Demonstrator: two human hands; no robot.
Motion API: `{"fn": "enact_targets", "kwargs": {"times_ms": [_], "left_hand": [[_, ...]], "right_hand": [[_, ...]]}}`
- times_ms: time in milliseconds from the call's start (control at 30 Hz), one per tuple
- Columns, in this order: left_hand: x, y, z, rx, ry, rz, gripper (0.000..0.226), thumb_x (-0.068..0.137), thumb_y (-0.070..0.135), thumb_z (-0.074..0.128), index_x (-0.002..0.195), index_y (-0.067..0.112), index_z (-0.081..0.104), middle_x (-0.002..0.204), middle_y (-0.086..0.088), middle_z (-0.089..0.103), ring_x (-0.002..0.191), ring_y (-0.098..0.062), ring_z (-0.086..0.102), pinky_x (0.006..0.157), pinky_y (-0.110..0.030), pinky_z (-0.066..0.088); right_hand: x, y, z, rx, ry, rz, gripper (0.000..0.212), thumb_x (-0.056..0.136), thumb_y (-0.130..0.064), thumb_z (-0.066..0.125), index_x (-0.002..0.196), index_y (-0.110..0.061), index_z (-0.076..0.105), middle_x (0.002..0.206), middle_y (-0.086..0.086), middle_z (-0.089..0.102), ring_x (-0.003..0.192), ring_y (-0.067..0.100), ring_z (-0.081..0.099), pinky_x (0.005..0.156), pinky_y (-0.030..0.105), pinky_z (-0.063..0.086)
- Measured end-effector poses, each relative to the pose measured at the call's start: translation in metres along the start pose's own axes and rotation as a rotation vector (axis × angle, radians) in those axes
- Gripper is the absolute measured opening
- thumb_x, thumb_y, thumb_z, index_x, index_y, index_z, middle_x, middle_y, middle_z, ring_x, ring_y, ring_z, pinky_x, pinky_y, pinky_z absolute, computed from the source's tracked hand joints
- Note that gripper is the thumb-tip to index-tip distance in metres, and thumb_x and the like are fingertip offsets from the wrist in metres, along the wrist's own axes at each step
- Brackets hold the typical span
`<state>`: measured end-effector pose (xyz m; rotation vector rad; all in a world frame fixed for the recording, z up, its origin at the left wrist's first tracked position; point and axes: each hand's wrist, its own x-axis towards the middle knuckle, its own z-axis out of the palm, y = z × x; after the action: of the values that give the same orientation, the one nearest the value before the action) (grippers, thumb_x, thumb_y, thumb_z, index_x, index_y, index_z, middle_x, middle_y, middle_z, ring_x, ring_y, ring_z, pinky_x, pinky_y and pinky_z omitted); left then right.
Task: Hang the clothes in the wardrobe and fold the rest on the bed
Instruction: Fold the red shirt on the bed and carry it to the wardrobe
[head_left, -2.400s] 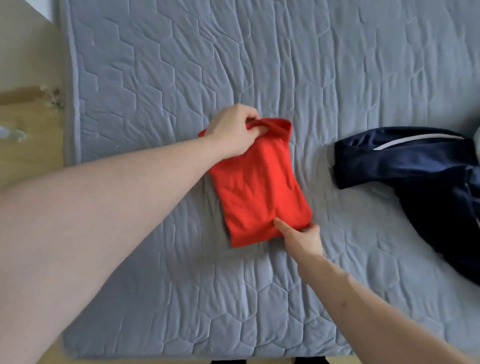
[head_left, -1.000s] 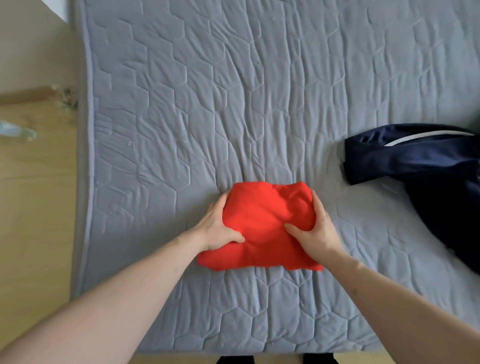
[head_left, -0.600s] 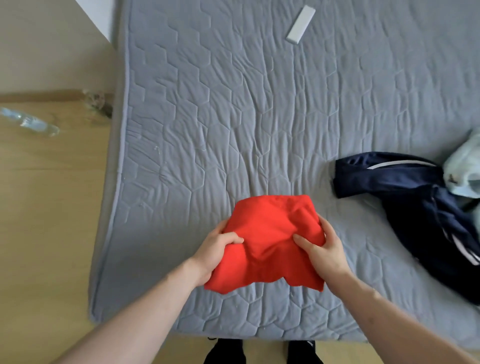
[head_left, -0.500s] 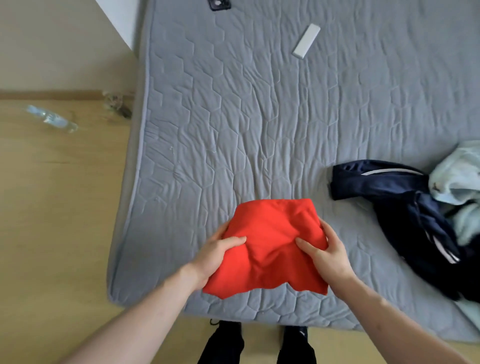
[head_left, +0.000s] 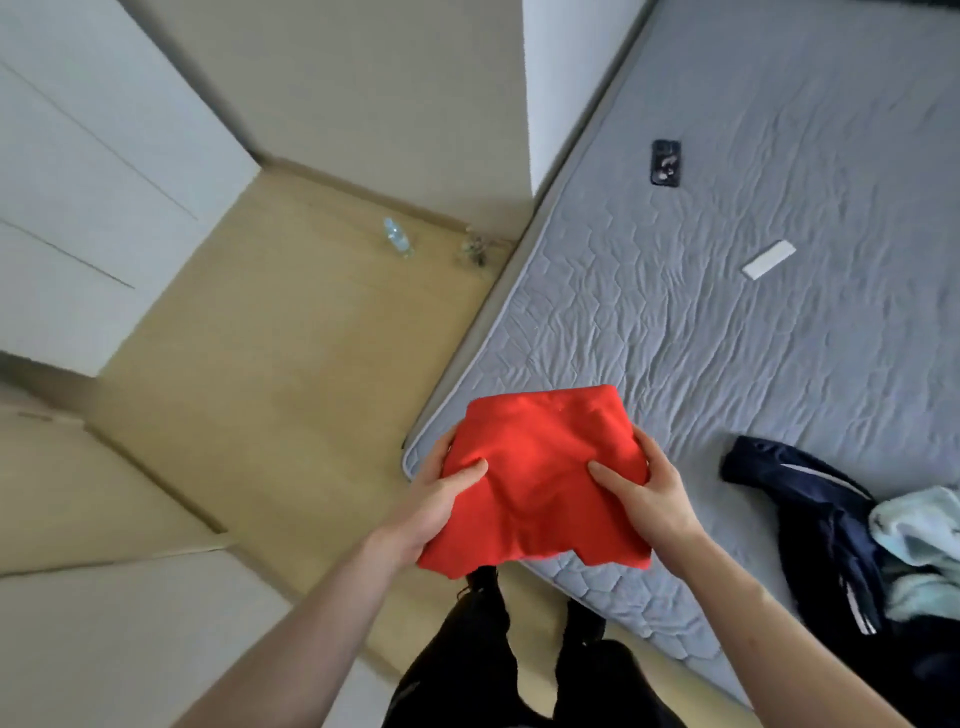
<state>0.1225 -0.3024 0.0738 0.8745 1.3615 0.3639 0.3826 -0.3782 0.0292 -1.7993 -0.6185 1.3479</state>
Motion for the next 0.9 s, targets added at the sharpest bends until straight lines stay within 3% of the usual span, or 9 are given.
{"fn": "enact_targets", "kwargs": {"times_ms": [133,233,300,433,567,700,833,900], "left_hand": [[-0.060,0.011,-0.051,-0.139,0.195,0.109,0.047,0.097,0.029,0.070,0.140,0.040,0.055,0.128,0.017,0.069,0.116,-0.005,0.067,0.096,-0.024,0.054],[-0.095,0.016,-0.096,-0.275,0.259,0.131,0.043,0.099,0.028,0.067,0.137,0.043,0.055,0.118,0.018,0.073,0.106,-0.007,0.072,0.082,-0.022,0.059],[-0.111,0.021,-0.132,-0.335,0.309,0.158,0.043,0.098,0.027,0.067,0.136,0.043,0.055,0.117,0.017,0.074,0.105,-0.009,0.073,0.081,-0.024,0.059],[-0.129,0.030,-0.217,-0.404,0.404,0.224,0.049,0.094,0.025,0.073,0.137,0.040,0.055,0.122,0.012,0.072,0.102,-0.008,0.073,0.077,-0.021,0.059],[-0.144,0.041,-0.314,-0.360,0.458,0.295,0.061,0.089,0.030,0.079,0.141,0.041,0.050,0.130,0.013,0.067,0.106,-0.003,0.070,0.083,-0.020,0.057],[-0.148,0.058,-0.406,-0.316,0.553,0.362,0.056,0.090,0.028,0.078,0.140,0.040,0.054,0.130,0.014,0.067,0.108,-0.003,0.069,0.091,-0.025,0.054],[-0.144,0.086,-0.480,-0.325,0.601,0.397,0.049,0.089,0.030,0.079,0.131,0.045,0.060,0.120,0.019,0.071,0.101,0.001,0.070,0.076,-0.013,0.055],[-0.138,0.102,-0.513,-0.344,0.624,0.413,0.048,0.089,0.030,0.078,0.131,0.044,0.061,0.117,0.022,0.071,0.100,0.000,0.071,0.072,-0.011,0.055]], "right_hand": [[-0.016,-0.058,0.051,-0.103,-0.180,-0.113,0.071,0.080,-0.034,0.088,0.141,-0.042,0.051,0.128,-0.013,0.066,0.113,0.001,0.065,0.100,0.031,0.052],[-0.022,-0.097,0.102,-0.193,-0.296,-0.179,0.074,0.081,-0.040,0.087,0.142,-0.048,0.045,0.124,-0.022,0.063,0.109,-0.007,0.062,0.091,0.022,0.049],[-0.021,-0.123,0.143,-0.226,-0.361,-0.217,0.075,0.080,-0.043,0.087,0.139,-0.054,0.042,0.123,-0.026,0.061,0.108,-0.008,0.061,0.088,0.020,0.049],[-0.018,-0.169,0.240,-0.285,-0.456,-0.285,0.079,0.079,-0.046,0.088,0.144,-0.050,0.045,0.125,-0.020,0.065,0.108,-0.003,0.066,0.090,0.024,0.053],[-0.024,-0.208,0.343,-0.291,-0.511,-0.334,0.079,0.077,-0.045,0.088,0.145,-0.045,0.048,0.125,-0.016,0.068,0.106,0.001,0.068,0.090,0.028,0.056],[-0.032,-0.246,0.432,-0.254,-0.566,-0.368,0.074,0.074,-0.049,0.089,0.138,-0.049,0.051,0.121,-0.019,0.071,0.099,-0.003,0.071,0.089,0.031,0.059],[-0.027,-0.291,0.502,-0.242,-0.618,-0.393,0.073,0.076,-0.044,0.089,0.140,-0.046,0.052,0.123,-0.015,0.071,0.108,0.008,0.071,0.098,0.042,0.058],[-0.017,-0.316,0.536,-0.245,-0.643,-0.401,0.076,0.076,-0.045,0.089,0.142,-0.045,0.051,0.125,-0.014,0.070,0.109,0.009,0.071,0.096,0.041,0.059]]}}
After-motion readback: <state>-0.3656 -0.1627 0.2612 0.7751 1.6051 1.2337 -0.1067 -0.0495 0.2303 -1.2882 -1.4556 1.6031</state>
